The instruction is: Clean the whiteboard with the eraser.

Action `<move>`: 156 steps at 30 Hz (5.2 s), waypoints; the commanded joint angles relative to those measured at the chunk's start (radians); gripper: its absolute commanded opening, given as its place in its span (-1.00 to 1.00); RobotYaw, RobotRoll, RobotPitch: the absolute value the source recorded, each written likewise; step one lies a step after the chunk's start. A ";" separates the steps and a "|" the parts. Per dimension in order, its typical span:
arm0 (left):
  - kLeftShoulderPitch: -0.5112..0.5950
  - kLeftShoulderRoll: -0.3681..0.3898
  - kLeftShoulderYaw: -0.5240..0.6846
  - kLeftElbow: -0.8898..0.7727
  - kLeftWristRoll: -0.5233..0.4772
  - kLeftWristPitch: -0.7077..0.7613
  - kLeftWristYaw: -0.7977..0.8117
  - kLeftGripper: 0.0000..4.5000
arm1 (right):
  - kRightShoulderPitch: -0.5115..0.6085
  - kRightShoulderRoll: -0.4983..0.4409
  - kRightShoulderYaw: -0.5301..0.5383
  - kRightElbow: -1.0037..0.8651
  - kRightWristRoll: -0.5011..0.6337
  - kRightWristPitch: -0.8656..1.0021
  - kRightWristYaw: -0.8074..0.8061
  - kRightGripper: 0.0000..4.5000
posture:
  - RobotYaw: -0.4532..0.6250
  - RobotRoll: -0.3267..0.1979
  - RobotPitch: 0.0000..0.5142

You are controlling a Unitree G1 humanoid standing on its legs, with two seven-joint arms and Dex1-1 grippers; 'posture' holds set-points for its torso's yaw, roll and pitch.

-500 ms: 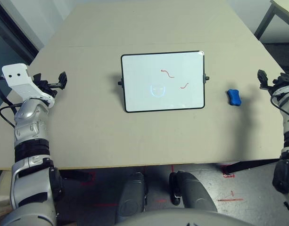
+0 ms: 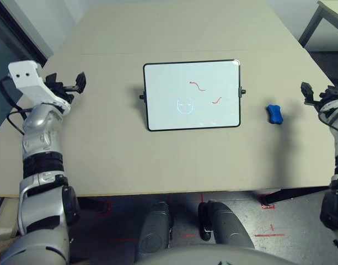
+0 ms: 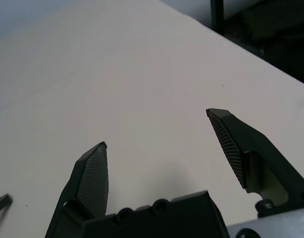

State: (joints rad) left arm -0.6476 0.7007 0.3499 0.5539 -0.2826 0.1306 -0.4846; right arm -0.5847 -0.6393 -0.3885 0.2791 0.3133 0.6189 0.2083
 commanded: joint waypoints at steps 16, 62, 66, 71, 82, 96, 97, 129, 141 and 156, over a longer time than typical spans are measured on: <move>0.042 0.081 -0.207 -0.732 -0.276 0.731 -0.272 1.00 | -0.030 0.047 0.133 -0.349 0.027 0.638 -0.028 0.98 | -0.21 0.25 -0.51; 0.042 0.058 -0.258 -0.875 -0.326 0.875 -0.250 1.00 | -0.069 0.022 0.264 -0.273 -0.124 0.502 0.011 -0.65 | -0.15 0.25 -0.48; 0.034 0.055 -0.273 -0.861 -0.318 0.863 -0.257 1.00 | -0.214 -0.033 0.351 -0.343 -0.091 0.506 0.131 -0.65 | -0.18 0.25 -0.51; 0.019 0.046 -0.295 -0.841 -0.305 0.843 -0.267 1.00 | -0.311 -0.011 0.467 -0.456 -0.020 0.544 0.278 -0.65 | -0.19 0.25 -0.54; 0.004 0.046 -0.312 -0.809 -0.286 0.808 -0.282 1.00 | -0.293 0.041 0.724 -0.444 -0.112 0.347 0.393 -0.65 | -0.17 0.25 -0.57; 0.013 0.041 -0.304 -0.816 -0.286 0.806 -0.267 1.00 | -0.286 0.171 0.831 -0.253 -0.282 0.147 0.403 -0.65 | -0.14 0.25 -0.53; 0.012 0.040 -0.303 -0.816 -0.286 0.806 -0.265 1.00 | -0.286 0.178 0.831 -0.239 -0.293 0.134 0.404 -0.65 | -0.14 0.25 -0.53; 0.006 0.031 -0.293 -0.844 -0.308 0.837 -0.241 1.00 | -0.325 0.367 0.781 0.043 -0.480 -0.185 0.365 -0.66 | -0.10 0.25 -0.48; -0.017 0.033 -0.306 -0.825 -0.307 0.833 -0.252 1.00 | -0.146 0.289 0.758 -0.111 -0.497 -0.117 0.380 -0.66 | -0.14 0.25 -0.47; -0.029 0.021 -0.319 -0.812 -0.298 0.828 -0.263 1.00 | -0.161 0.266 0.742 -0.121 -0.499 -0.103 0.375 -0.66 | -0.16 0.25 -0.47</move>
State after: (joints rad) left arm -0.6705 0.7238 0.0447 -0.2624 -0.5835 0.9594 -0.7418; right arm -0.7398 -0.3722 0.3550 0.1012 -0.1636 0.4929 0.5896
